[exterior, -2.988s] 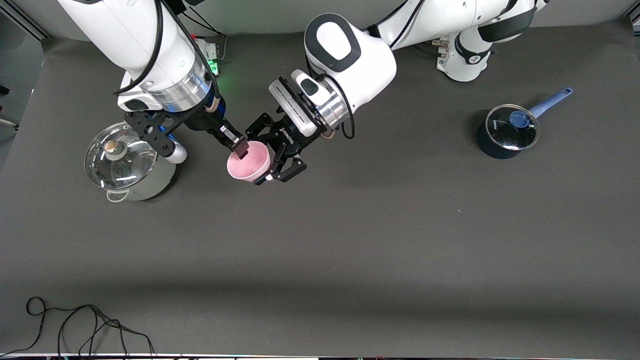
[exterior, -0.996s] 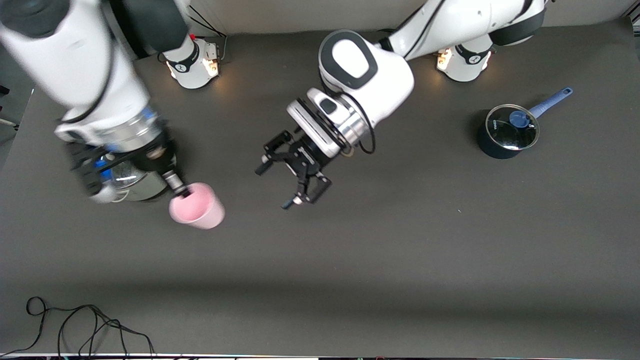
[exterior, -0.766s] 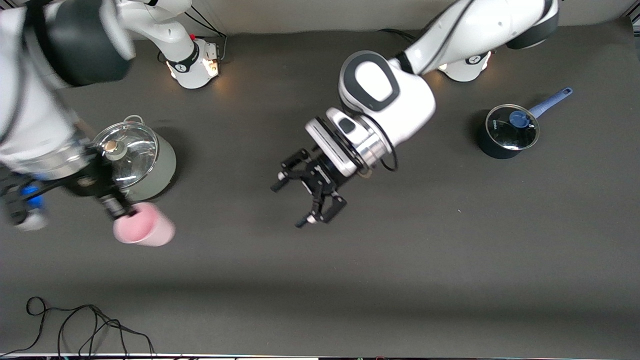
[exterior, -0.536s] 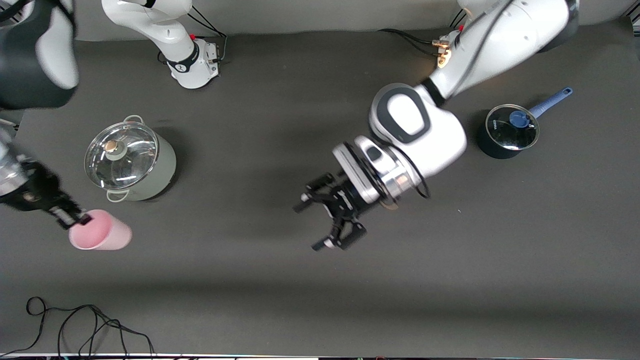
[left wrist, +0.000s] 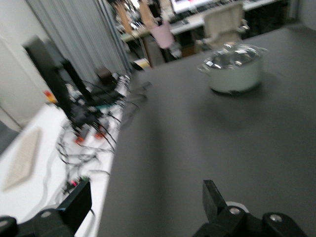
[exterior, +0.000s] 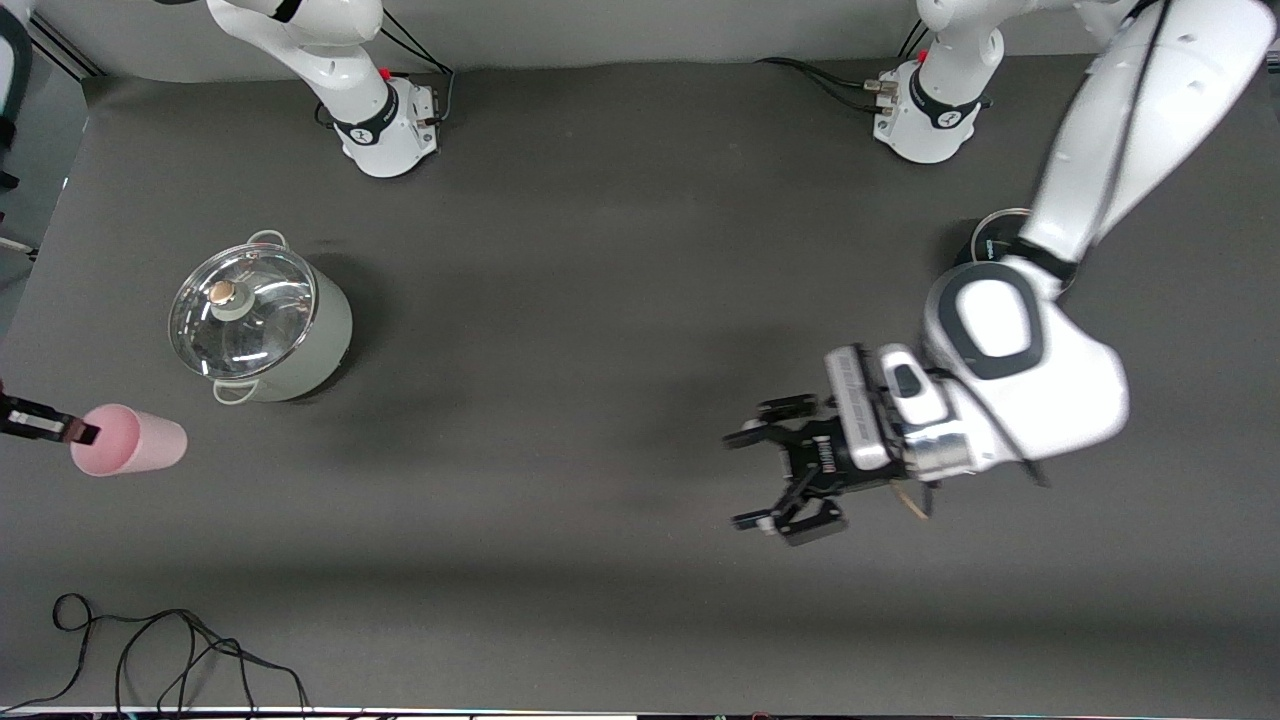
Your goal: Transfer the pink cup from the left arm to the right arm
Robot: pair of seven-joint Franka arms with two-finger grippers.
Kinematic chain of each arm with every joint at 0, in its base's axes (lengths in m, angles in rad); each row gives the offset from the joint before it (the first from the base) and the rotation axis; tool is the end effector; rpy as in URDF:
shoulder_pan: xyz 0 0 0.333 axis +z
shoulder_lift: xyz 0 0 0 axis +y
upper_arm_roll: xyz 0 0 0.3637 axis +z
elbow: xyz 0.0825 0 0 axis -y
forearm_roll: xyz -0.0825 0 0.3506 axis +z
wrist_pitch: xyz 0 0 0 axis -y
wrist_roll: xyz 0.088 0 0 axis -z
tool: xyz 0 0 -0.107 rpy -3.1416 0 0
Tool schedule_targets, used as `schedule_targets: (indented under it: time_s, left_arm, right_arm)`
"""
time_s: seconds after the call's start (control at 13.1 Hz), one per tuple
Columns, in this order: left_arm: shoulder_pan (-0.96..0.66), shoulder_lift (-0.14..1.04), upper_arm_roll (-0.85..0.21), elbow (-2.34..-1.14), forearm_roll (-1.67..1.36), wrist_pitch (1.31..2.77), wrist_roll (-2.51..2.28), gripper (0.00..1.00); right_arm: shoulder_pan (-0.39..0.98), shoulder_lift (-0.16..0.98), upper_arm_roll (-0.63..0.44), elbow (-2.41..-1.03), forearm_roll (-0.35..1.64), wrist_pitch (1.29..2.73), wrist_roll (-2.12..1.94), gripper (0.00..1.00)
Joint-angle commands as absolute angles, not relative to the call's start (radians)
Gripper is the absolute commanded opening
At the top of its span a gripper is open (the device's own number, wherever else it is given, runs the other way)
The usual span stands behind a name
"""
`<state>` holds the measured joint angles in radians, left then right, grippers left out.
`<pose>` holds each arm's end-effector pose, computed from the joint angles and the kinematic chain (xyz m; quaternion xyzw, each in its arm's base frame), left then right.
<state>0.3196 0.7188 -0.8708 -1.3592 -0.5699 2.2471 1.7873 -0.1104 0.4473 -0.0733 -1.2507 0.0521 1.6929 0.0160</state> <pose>0.7040 -0.2169 0.5030 0.5397 -0.6737 0.4152 0.2870 0.6688 -0.1071 0.5557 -0.9950 0.0993 0.0012 0.0101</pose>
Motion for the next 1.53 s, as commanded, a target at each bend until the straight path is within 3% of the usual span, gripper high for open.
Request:
schedule_targets:
  time_s: [0.0, 0.23, 0.69, 1.07, 1.15, 1.23, 1.3, 1.46]
  left_arm:
    - [0.349, 0.58, -0.811, -1.306, -0.415, 1.961, 1.525, 1.0]
    - [0.446, 0.505, -0.811, -1.298, -0.368, 1.737, 1.39, 1.0]
    - [0.496, 0.322, -0.804, -1.259, 0.042, 1.406, 0.844, 1.0]
    - [0.489, 0.313, -0.801, -1.261, 0.269, 1.325, 0.554, 1.0]
    - [0.48, 0.313, -0.804, -1.265, 0.347, 1.325, 0.54, 1.0]
    - [0.47, 0.314, -0.802, -1.269, 0.395, 1.324, 0.494, 1.0]
    - [0.469, 0.319, -0.801, -1.281, 0.429, 1.322, 0.468, 1.0]
    - [0.476, 0.321, -0.801, -1.312, 0.454, 1.298, 0.462, 1.0]
  right_arm:
    - [-0.109, 0.475, -0.066, -1.374, 0.063, 1.857, -0.067, 0.0]
    - [-0.097, 0.552, -0.064, -1.472, 0.063, 2.075, -0.066, 0.0]
    - [-0.095, 0.683, -0.064, -1.505, 0.061, 2.217, -0.067, 0.0]
    - [-0.098, 0.707, -0.063, -1.513, 0.063, 2.253, -0.067, 0.0]
    - [-0.098, 0.706, -0.063, -1.513, 0.063, 2.253, -0.067, 0.06]
    - [-0.098, 0.706, -0.063, -1.513, 0.063, 2.252, -0.067, 0.86]
    - [-0.101, 0.703, -0.063, -1.511, 0.063, 2.247, -0.066, 1.0]
    - [-0.106, 0.683, -0.063, -1.509, 0.063, 2.208, -0.067, 1.0]
